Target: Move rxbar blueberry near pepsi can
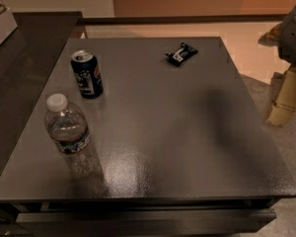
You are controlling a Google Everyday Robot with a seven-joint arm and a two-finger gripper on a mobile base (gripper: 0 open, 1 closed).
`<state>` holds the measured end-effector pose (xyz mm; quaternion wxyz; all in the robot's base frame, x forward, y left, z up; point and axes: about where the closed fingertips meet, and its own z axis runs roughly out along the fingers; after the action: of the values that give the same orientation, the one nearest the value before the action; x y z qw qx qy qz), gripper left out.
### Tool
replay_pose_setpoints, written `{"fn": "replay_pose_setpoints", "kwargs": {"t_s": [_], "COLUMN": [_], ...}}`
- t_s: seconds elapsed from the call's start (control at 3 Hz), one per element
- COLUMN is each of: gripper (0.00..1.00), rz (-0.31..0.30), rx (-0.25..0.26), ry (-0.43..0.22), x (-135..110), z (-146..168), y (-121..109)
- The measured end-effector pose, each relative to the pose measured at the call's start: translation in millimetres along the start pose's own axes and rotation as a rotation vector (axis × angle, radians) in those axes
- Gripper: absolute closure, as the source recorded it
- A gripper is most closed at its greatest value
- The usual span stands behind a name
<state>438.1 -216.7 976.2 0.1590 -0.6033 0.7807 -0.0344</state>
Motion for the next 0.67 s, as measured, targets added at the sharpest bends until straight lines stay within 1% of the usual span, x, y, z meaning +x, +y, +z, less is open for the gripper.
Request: {"fn": "replay_pose_setpoints", "kwargs": {"t_s": [0.33, 0.67], "gripper": [0.0, 0.0], "rz": [0.0, 0.05], "rx": [0.0, 0.013], "ry": [0.0, -0.026], "x": [0.0, -8.0], "z": [0.0, 5.5], "y": [0.0, -8.4]}}
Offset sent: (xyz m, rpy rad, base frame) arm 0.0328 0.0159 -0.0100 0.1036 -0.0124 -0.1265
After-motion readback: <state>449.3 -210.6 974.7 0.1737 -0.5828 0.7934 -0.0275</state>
